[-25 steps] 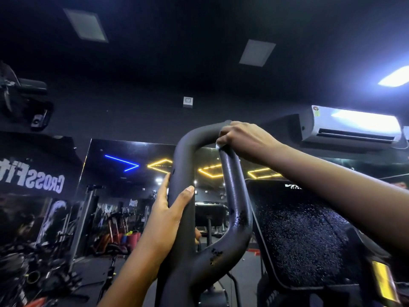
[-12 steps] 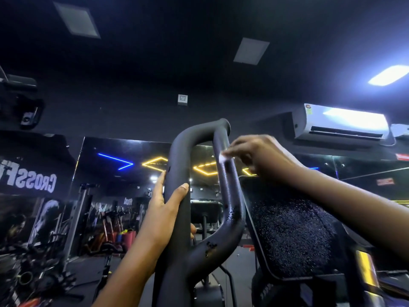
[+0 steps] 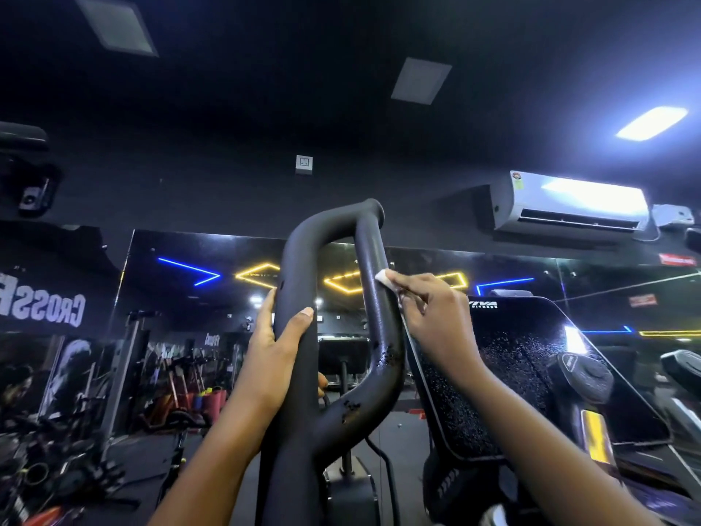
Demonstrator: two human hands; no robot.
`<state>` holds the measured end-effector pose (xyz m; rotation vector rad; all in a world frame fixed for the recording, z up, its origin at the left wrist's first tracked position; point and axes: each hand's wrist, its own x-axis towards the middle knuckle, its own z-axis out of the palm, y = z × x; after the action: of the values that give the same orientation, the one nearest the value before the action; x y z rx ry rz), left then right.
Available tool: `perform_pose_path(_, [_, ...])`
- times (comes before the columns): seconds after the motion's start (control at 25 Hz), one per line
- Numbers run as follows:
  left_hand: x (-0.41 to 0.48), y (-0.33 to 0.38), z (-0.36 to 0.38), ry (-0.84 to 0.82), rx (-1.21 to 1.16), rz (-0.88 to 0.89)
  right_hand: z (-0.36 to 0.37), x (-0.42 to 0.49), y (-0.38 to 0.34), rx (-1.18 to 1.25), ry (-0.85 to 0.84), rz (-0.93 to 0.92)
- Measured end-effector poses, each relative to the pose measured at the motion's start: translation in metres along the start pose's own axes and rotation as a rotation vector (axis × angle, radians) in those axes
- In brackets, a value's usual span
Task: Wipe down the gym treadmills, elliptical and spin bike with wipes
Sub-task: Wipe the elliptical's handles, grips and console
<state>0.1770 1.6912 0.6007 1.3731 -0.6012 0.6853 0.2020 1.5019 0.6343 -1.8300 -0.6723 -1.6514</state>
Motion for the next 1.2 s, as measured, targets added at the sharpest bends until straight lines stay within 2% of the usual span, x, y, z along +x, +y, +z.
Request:
perform_pose_path(0.2, [-0.003, 0.002, 0.002, -0.004, -0.023, -0.011, -0.021, -0.069, -0.02, -0.09, 0.015, -0.041])
perform_pose_path(0.28, [-0.003, 0.002, 0.002, -0.002, -0.026, -0.007, -0.032, -0.085, -0.033, -0.171, -0.067, -0.113])
perform_pose_path(0.44, [-0.003, 0.001, 0.001, -0.01, -0.004, -0.008, -0.044, -0.043, -0.04, -0.312, -0.176, -0.276])
perform_pose_path(0.56, [-0.003, 0.001, 0.0, -0.015, 0.018, -0.014, -0.036, 0.002, -0.047, -0.548, -0.291, -0.369])
perform_pose_path(0.68, [-0.003, 0.001, 0.0, -0.018, 0.021, -0.02, -0.033, -0.008, -0.05, -0.629, -0.377, -0.424])
perform_pose_path(0.76, [-0.002, 0.0, 0.0, -0.012, 0.015, -0.028, -0.036, -0.033, -0.052, -0.623, -0.402, -0.408])
perform_pose_path(0.96, [-0.001, -0.002, 0.0, -0.012, -0.015, -0.033, -0.036, -0.083, -0.078, -0.588, -0.286, -0.352])
perform_pose_path(1.08, [-0.001, -0.002, -0.001, -0.011, -0.011, -0.021, -0.035, -0.099, -0.095, -0.493, -0.321, -0.33])
perform_pose_path(1.2, [0.0, -0.002, -0.002, -0.008, 0.009, -0.033, -0.049, -0.076, -0.092, -0.389, -0.39, -0.159])
